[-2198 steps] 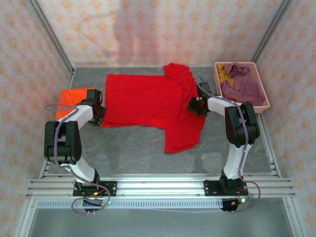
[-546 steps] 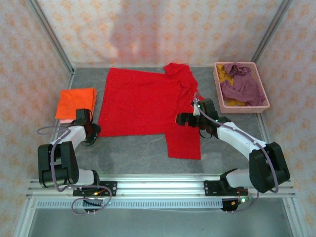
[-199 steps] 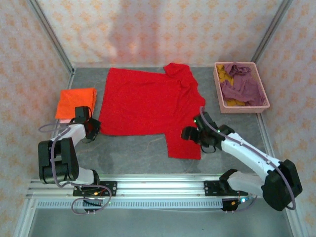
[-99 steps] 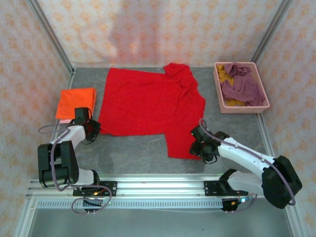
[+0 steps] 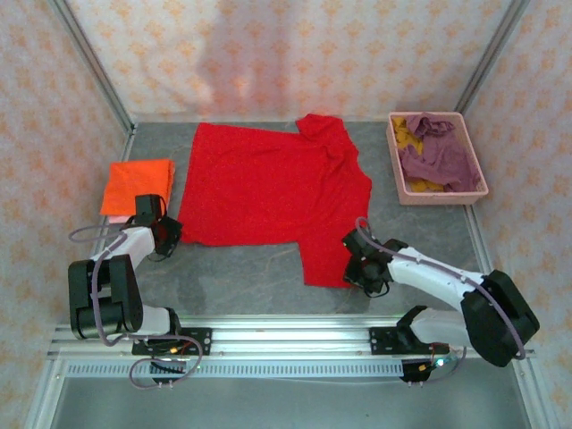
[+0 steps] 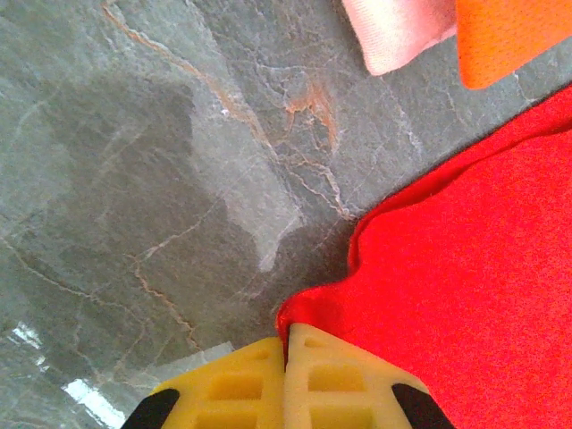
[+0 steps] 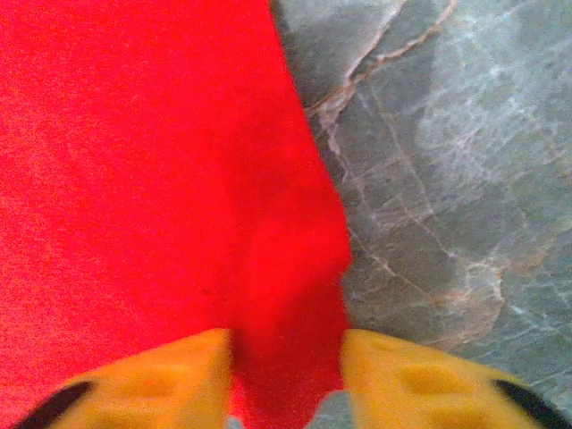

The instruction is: Fold and stack the t-shirts

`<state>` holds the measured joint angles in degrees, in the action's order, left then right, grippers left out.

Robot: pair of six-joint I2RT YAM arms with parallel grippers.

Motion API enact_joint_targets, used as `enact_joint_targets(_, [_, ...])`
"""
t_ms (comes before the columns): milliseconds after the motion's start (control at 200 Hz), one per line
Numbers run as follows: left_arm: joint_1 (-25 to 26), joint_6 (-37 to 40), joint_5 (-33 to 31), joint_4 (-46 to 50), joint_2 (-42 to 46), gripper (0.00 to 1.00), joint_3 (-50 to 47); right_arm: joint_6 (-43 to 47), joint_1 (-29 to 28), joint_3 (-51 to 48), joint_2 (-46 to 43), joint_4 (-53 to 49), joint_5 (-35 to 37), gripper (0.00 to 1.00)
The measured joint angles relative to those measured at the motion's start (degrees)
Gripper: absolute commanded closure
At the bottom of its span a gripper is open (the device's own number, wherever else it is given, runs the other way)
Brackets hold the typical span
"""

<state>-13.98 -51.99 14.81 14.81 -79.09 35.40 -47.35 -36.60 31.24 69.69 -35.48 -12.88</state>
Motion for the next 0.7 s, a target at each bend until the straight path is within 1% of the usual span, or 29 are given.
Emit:
enact_joint_targets(105, [0.00,0.02,0.00,0.15,0.00,1.00,0.00,-0.42,0.00,0.15,0.07,-0.07,0.31,1.00])
enact_joint_targets(210, [0.00,0.02,0.02,0.66,0.48,1.00,0.00,-0.46,0.00,0.24,-1.01,-0.96,0.79,1.00])
enact_joint_targets(310, [0.00,0.02,0.04,1.07,1.57,1.00,0.00,-0.90,0.00,0.24,-3.93,-2.97,1.86,1.00])
enact_joint_targets(505, [0.00,0.24,1.16,3.28,5.09,1.00,-0.81,-3.74,-0.39,-0.04,-13.11,-8.02,2.99,1.00])
enact_joint_targets(701, [0.00,0.98,1.33,9.09,11.58,1.00,-2.86,-8.46,-3.63,-0.28,-21.55,-16.72,4.15,1.00])
